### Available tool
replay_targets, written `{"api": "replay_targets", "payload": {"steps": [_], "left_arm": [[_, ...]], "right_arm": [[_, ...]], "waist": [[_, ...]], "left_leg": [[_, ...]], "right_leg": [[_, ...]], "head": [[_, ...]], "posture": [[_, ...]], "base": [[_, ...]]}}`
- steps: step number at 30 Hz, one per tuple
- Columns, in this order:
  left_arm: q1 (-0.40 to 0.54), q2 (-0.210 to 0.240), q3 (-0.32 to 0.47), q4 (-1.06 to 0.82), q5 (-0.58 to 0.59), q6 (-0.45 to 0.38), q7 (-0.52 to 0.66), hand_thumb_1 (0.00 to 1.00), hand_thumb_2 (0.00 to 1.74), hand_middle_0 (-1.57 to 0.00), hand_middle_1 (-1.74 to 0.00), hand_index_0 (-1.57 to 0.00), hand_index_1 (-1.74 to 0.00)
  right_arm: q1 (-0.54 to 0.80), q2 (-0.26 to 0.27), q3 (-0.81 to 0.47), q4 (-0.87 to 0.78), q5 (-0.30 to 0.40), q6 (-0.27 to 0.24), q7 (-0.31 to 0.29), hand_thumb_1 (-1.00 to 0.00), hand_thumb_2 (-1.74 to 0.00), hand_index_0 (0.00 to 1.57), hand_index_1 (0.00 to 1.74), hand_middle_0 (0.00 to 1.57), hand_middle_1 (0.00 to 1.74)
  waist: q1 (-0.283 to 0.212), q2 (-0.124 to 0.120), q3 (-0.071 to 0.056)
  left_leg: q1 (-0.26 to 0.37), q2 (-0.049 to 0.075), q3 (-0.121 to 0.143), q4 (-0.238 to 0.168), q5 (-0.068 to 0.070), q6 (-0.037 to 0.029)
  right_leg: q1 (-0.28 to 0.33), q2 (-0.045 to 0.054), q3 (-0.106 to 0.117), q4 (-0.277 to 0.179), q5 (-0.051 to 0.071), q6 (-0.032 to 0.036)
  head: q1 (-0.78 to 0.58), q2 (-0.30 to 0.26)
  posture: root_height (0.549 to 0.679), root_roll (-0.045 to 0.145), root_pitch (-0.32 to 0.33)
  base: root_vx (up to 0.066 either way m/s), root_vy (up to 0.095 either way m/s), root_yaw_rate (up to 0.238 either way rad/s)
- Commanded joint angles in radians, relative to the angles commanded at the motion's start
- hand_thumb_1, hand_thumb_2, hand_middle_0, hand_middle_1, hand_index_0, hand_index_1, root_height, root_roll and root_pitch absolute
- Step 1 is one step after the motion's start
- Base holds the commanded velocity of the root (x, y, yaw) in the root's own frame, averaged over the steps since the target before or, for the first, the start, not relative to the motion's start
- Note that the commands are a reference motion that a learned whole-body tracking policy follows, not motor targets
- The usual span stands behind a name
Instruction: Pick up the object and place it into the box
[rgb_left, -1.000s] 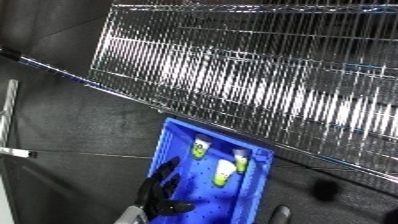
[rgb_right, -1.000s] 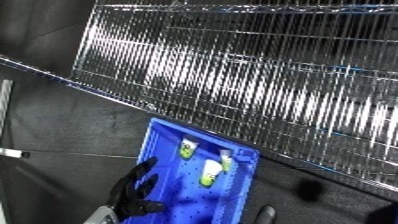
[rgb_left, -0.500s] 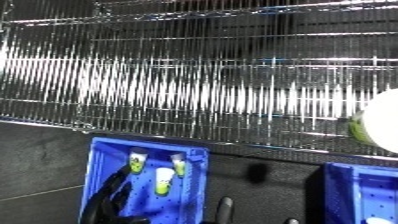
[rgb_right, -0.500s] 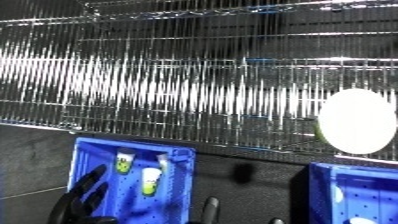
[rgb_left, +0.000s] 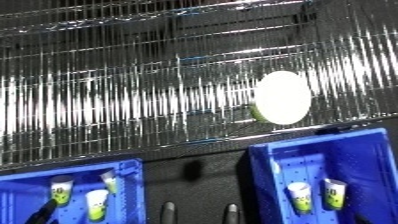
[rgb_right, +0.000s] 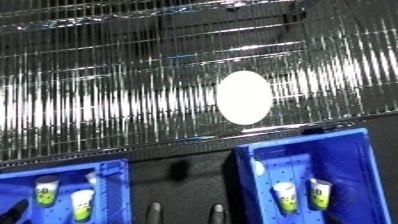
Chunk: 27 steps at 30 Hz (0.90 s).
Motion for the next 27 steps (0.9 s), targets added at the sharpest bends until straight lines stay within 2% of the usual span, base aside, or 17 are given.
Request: {"api": "replay_targets", "payload": {"steps": [6,8,10,11,13,16,20,24,27], "left_arm": [[0.024,0.007,0.004,-0.006,0.018,0.012,-0.002,0.00,0.00,0.00,0.00,0.00,0.00],[0.038,0.007,0.004,-0.024,0.022,0.017,0.004,0.00,0.00,0.00,0.00,0.00,0.00],[0.056,0.008,0.003,-0.050,0.023,0.023,0.015,0.00,0.00,0.00,0.00,0.00,0.00],[0.068,0.009,0.004,-0.066,0.022,0.027,0.022,0.00,0.00,0.00,0.00,0.00,0.00],[0.093,0.009,0.009,-0.092,0.017,0.030,0.034,0.00,0.00,0.00,0.00,0.00,0.00],[0.125,0.000,0.026,-0.110,0.010,0.025,0.042,0.00,0.00,0.00,0.00,0.00,0.00],[0.143,-0.017,0.058,-0.095,0.004,0.006,0.033,0.00,0.00,0.00,0.00,0.00,0.00],[0.148,-0.029,0.073,-0.075,0.000,-0.011,0.023,0.00,0.00,0.00,0.00,0.00,0.00],[0.143,-0.035,0.080,-0.058,-0.004,-0.019,0.017,0.00,0.00,0.00,0.00,0.00,0.00]], "right_arm": [[0.003,-0.011,0.020,-0.073,0.005,0.007,0.048,0.00,0.00,0.00,0.00,0.00,0.00],[0.013,-0.018,0.030,-0.131,0.016,0.014,0.080,0.00,0.00,0.00,0.00,0.00,0.00],[0.033,-0.030,0.043,-0.235,0.026,-0.007,0.080,0.00,0.00,0.00,0.00,0.00,0.00],[0.047,-0.036,0.048,-0.309,0.027,-0.028,0.058,0.00,0.00,0.00,0.00,0.00,0.00],[0.089,-0.048,0.050,-0.478,-0.004,-0.097,-0.026,0.00,0.00,0.00,0.00,0.00,0.00],[0.152,-0.055,0.025,-0.696,-0.097,-0.201,-0.134,0.00,0.00,0.00,0.00,0.00,0.00],[0.205,-0.062,-0.033,-0.899,-0.209,-0.324,-0.224,0.00,0.00,0.00,0.00,0.00,0.00],[0.217,-0.075,-0.084,-1.030,-0.261,-0.381,-0.285,0.00,0.00,0.00,0.00,0.00,0.00],[0.206,-0.094,-0.111,-1.119,-0.280,-0.386,-0.300,0.00,0.00,0.00,0.00,0.00,0.00]], "waist": [[-0.007,-0.004,0.000],[-0.010,-0.006,0.000],[-0.015,-0.008,0.000],[-0.020,-0.010,0.000],[-0.032,-0.014,0.000],[-0.055,-0.019,0.000],[-0.086,-0.024,0.000],[-0.103,-0.025,0.000],[-0.109,-0.024,0.000]], "left_leg": [[-0.005,0.002,0.008,0.022,-0.011,0.0002],[-0.008,0.002,0.009,0.025,-0.013,0.0000],[-0.012,0.002,0.010,0.028,-0.015,-0.0001],[-0.015,0.002,0.011,0.029,-0.015,0.0003],[-0.017,0.005,0.013,0.028,-0.015,0.0019],[-0.018,0.009,0.020,0.023,-0.015,0.0053],[-0.021,0.015,0.032,0.015,-0.014,0.0064],[-0.022,0.018,0.041,0.011,-0.016,0.0046],[-0.023,0.020,0.048,0.008,-0.018,0.0012]], "right_leg": [[-0.003,0.0053,0.004,0.008,-0.001,-0.0049],[-0.006,0.0067,0.005,0.010,-0.003,-0.0065],[-0.010,0.0085,0.007,0.013,-0.004,-0.0081],[-0.013,0.0093,0.009,0.014,-0.005,-0.0088],[-0.018,0.0115,0.015,0.015,-0.006,-0.0094],[-0.026,0.0170,0.026,0.014,-0.007,-0.0092],[-0.039,0.0252,0.040,0.013,-0.011,-0.0060],[-0.044,0.0290,0.047,0.011,-0.014,-0.0032],[-0.045,0.0303,0.049,0.006,-0.016,-0.0019]], "head": [[0.074,0.021],[0.083,0.030],[0.072,0.035],[0.060,0.037],[0.030,0.042],[-0.013,0.055],[-0.063,0.067],[-0.087,0.077],[-0.084,0.080]], "posture": [[0.644,0.040,0.030],[0.644,0.041,0.032],[0.643,0.042,0.035],[0.643,0.042,0.037],[0.643,0.044,0.041],[0.643,0.046,0.048],[0.643,0.048,0.060],[0.643,0.050,0.067],[0.643,0.052,0.071]], "base": [[-0.012,-0.013,-0.088],[-0.017,-0.014,-0.056],[-0.019,-0.014,-0.057],[-0.022,-0.008,-0.080],[-0.017,0.012,-0.119],[-0.011,0.041,-0.148],[-0.012,0.046,-0.132],[-0.001,0.030,-0.070],[0.001,0.029,-0.040]]}}
